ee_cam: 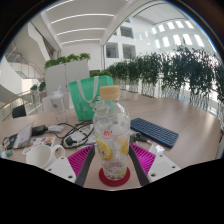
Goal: Pour water
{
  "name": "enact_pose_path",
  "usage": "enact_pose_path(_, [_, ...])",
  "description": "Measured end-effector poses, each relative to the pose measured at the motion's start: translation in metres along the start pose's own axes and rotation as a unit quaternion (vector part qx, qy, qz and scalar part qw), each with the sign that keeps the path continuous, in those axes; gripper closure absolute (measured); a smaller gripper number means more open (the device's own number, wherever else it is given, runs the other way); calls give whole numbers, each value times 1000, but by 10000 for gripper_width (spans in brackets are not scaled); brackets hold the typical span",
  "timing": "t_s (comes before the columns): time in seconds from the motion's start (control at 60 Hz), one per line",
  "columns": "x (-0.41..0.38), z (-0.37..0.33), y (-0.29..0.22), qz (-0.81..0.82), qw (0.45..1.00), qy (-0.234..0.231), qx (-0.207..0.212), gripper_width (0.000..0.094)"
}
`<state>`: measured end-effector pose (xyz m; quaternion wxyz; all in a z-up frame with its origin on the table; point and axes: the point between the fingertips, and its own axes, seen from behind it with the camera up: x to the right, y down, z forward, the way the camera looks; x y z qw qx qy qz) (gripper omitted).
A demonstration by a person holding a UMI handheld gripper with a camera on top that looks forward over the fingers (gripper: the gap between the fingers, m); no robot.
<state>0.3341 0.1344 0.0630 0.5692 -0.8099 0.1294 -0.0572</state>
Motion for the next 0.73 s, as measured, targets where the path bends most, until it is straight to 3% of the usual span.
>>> enact_pose_path(0.033, [-4, -14, -1, 4, 1000, -6, -4, 85])
enact_pose_path(0.05, [-5, -23, -2, 5, 1000, -7, -6, 82])
enact_pose_path(0.517, [-101, -343, -25, 1, 999, 46, -7, 100])
enact_pose_path(0.733, [-163, -447, -27, -1, 999, 47, -5, 99])
